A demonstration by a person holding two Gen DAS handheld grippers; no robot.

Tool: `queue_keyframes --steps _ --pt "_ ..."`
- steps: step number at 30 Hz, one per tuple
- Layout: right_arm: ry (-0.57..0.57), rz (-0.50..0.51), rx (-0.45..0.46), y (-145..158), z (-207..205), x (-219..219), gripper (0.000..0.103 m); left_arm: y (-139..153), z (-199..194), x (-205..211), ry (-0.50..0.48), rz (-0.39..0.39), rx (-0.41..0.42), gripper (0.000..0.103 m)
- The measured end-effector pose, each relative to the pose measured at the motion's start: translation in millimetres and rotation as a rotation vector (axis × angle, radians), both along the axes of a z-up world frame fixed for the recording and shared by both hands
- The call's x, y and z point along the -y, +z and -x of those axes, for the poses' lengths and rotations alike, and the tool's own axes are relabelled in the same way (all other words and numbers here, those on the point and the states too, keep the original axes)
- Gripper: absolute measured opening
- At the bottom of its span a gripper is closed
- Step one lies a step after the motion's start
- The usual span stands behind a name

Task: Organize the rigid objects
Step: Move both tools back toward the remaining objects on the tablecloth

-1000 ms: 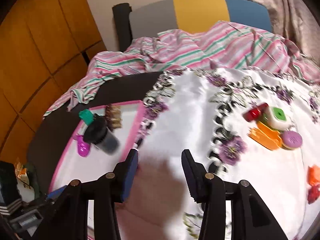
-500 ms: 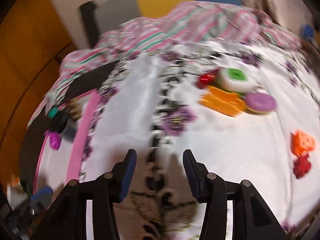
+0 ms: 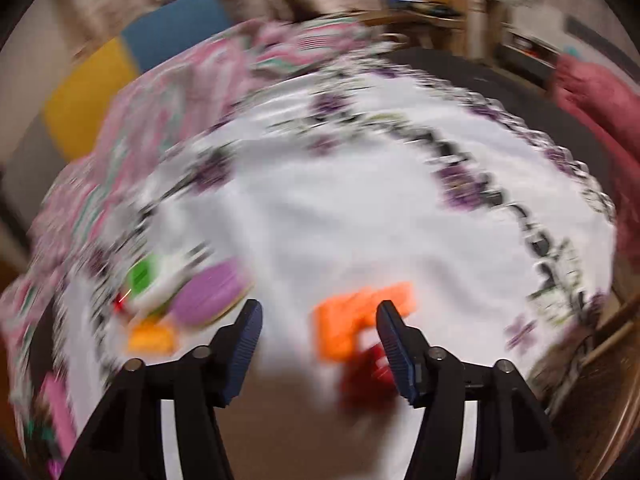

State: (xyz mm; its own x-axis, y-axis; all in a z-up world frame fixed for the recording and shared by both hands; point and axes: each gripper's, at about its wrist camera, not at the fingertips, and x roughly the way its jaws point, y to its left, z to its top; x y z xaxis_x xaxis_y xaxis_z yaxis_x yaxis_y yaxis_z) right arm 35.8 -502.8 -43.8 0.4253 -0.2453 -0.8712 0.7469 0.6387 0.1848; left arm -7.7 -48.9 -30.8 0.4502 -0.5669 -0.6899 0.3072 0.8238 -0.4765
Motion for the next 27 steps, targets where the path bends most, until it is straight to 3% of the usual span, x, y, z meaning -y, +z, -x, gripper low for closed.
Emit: queue_keyframes --steps 6,9,13,16,20,24,27 --pt "-0.057 -0.153 -0.027 -28 4 24 0.057 -2 -1 0 0.007 0.002 -0.008 0.044" --pt "0.070 -0.168 0.005 -29 -10 3 0.053 -1 -1 -1 0.007 0.005 -0.007 0.044" --pt "0.381 -0.358 0.080 -32 -33 -47 0.051 0 -1 0 0.004 0.004 -0.006 0.044" --pt "0.472 -0.402 0.101 -23 -35 -68 0.053 0 0 1 0.002 0.001 -0.002 0.044" --pt "0.354 -0.293 0.098 4 -21 -52 0.066 0 0 0 0.008 0.012 -0.002 0.044" --pt "0.177 -0.090 -0.081 16 -5 -23 0.071 -1 0 -1 0.007 0.040 -0.008 0.044" --pt "0.106 -0.111 -0.173 4 0 -2 0.071 -1 0 1 -0.004 0.046 -0.006 0.044"
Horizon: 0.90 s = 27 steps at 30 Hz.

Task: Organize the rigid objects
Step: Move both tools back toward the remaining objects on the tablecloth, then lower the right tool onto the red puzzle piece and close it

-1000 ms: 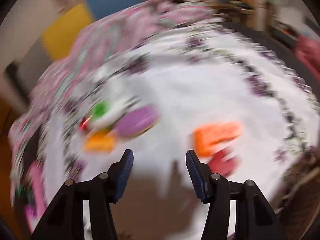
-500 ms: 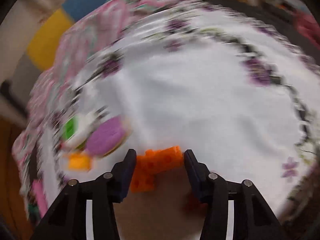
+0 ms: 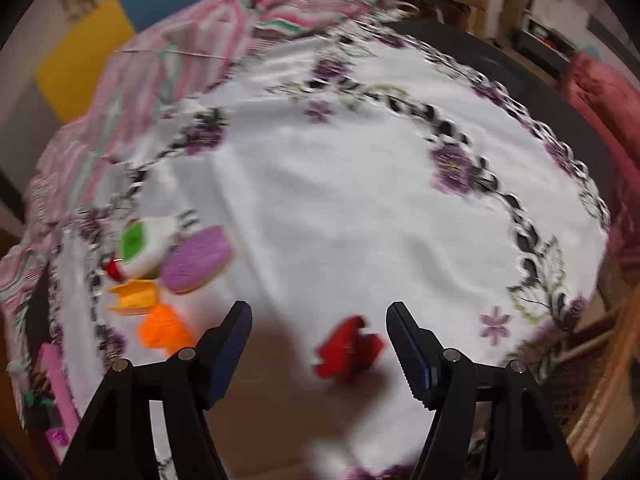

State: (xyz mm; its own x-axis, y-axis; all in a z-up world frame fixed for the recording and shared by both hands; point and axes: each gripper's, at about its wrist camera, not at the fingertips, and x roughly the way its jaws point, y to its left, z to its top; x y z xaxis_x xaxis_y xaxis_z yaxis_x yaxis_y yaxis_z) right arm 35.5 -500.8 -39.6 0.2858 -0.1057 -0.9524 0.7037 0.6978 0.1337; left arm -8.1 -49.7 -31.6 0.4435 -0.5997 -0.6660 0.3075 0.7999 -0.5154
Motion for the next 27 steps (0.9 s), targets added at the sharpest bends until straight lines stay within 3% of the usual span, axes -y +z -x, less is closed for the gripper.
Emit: queue_keyframes --steps 6,8,9,12,15,16,20,22,23,24,27 --pt "-0.028 -0.164 -0.108 -36 5 11 0.070 0 1 -2 0.002 0.012 -0.003 0.044" --pt "-0.014 -0.139 -0.103 -35 0 10 0.067 -1 0 -3 0.009 0.013 -0.008 0.044" --pt "0.015 -0.126 -0.102 -35 -4 8 0.059 -1 0 -4 0.010 0.014 -0.011 0.044" --pt "0.088 -0.075 -0.144 -37 -15 -2 0.050 -1 1 -3 0.013 0.005 -0.009 0.044" --pt "0.143 -0.072 -0.125 -35 -24 -8 0.034 0 1 -2 0.014 0.003 -0.010 0.044" --pt "0.156 -0.068 -0.122 -35 -26 -11 0.034 0 1 -1 0.013 0.000 -0.010 0.044" --pt "0.179 -0.112 -0.042 -30 -30 -21 0.034 1 2 5 -0.004 -0.011 -0.009 0.044" --pt "0.169 -0.134 -0.032 -28 -27 -25 0.043 2 2 8 -0.011 -0.024 -0.004 0.044" --pt "0.148 -0.127 -0.033 -25 -23 -25 0.057 2 2 9 -0.014 -0.023 -0.005 0.044" --pt "0.137 -0.116 -0.040 -23 -20 -24 0.062 2 2 9 -0.017 -0.019 -0.006 0.044" --pt "0.150 -0.099 -0.045 -17 -11 -17 0.062 1 2 10 -0.018 -0.014 -0.005 0.044"
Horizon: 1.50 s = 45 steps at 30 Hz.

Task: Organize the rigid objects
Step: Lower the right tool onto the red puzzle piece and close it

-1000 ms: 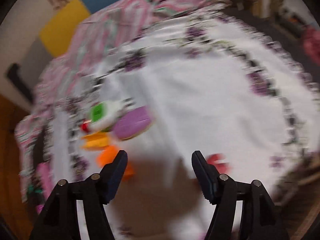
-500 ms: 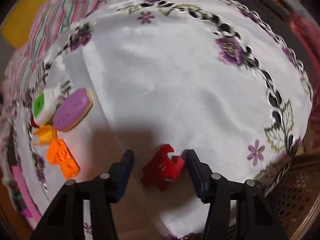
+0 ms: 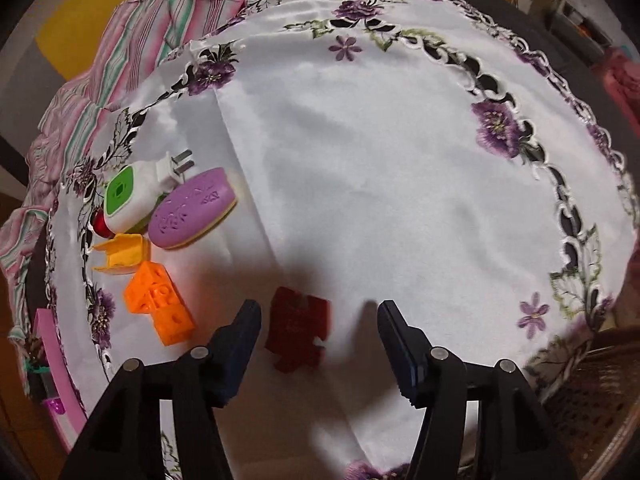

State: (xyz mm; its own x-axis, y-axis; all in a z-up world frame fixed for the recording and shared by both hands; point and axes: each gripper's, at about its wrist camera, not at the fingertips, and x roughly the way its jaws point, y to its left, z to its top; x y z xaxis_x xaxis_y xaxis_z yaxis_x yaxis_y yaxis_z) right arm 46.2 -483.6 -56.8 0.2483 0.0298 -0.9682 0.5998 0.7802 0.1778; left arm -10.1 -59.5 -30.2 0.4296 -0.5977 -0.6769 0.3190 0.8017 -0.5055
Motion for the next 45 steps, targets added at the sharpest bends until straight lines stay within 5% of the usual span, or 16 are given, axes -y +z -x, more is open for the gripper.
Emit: queue_keyframes --steps 5,8,19,22,36,45 --pt "0.033 -0.034 -0.020 -14 -2 3 0.059 -1 0 4 -0.020 0.006 -0.008 0.044" --pt "0.079 -0.023 -0.029 -16 -11 -7 0.033 2 2 4 -0.024 -0.003 0.003 0.044" --pt "0.209 -0.030 0.117 -15 -53 -51 0.033 3 2 4 -0.009 -0.034 0.000 0.044" --pt "0.285 -0.139 0.175 -8 -46 -70 0.032 4 -1 7 -0.013 -0.046 0.001 0.044" --pt "0.131 -0.206 0.282 -24 -33 -36 0.033 16 -48 106 -0.149 -0.176 0.065 0.048" --pt "0.063 -0.292 0.300 -29 -28 -23 0.033 -12 -102 178 -0.237 -0.296 0.050 0.048"
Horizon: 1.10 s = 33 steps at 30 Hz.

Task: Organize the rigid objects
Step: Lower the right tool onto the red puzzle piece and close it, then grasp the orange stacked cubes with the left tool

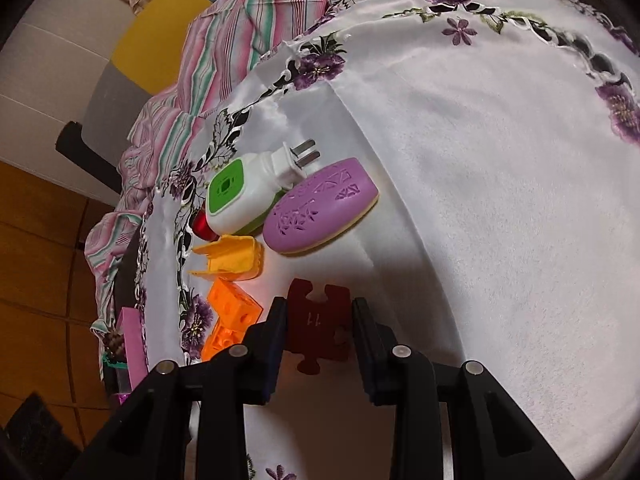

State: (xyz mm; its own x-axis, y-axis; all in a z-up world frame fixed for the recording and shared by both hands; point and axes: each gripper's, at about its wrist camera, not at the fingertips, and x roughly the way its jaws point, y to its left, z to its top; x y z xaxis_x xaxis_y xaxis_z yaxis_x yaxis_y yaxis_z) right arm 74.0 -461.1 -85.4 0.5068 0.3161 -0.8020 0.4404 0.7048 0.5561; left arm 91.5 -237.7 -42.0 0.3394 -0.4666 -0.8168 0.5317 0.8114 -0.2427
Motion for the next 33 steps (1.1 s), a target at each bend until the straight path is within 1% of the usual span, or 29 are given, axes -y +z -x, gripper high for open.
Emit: queue_keyframes --steps 4,6,8,10,11,13,14,15,17,19,24,33 --pt "-0.008 -0.008 0.002 -1 1 1 0.033 -11 -13 26 -0.052 -0.066 0.031 0.048" --pt "-0.019 -0.007 0.002 -1 2 3 0.033 -15 -13 40 -0.109 -0.111 0.084 0.048" --pt "-0.024 0.011 -0.001 0 3 4 0.033 -19 -11 51 -0.152 -0.176 0.142 0.048" --pt "-0.015 0.029 -0.007 1 1 2 0.033 -22 -12 57 -0.175 -0.191 0.166 0.047" --pt "-0.010 0.039 -0.008 2 1 1 0.033 -24 -13 58 -0.175 -0.188 0.167 0.046" --pt "0.007 0.068 -0.012 4 -1 -2 0.033 -27 -13 58 -0.180 -0.162 0.156 0.032" --pt "0.016 0.088 -0.015 5 -1 -4 0.033 -27 -12 58 -0.177 -0.165 0.172 0.031" --pt "0.022 0.104 -0.017 6 -2 -5 0.033 -28 -11 59 -0.176 -0.170 0.186 0.026" --pt "0.044 0.169 -0.023 9 -4 -11 0.033 -28 -9 55 -0.167 -0.156 0.193 0.026" --pt "0.061 0.203 -0.018 12 -5 -14 0.033 -28 -8 47 -0.146 -0.128 0.188 0.025" --pt "0.082 0.217 -0.010 14 -6 -19 0.033 -26 -3 33 -0.116 -0.093 0.176 0.025" --pt "0.133 0.257 0.026 21 -8 -32 0.033 -18 12 -5 -0.026 -0.013 0.150 0.025"
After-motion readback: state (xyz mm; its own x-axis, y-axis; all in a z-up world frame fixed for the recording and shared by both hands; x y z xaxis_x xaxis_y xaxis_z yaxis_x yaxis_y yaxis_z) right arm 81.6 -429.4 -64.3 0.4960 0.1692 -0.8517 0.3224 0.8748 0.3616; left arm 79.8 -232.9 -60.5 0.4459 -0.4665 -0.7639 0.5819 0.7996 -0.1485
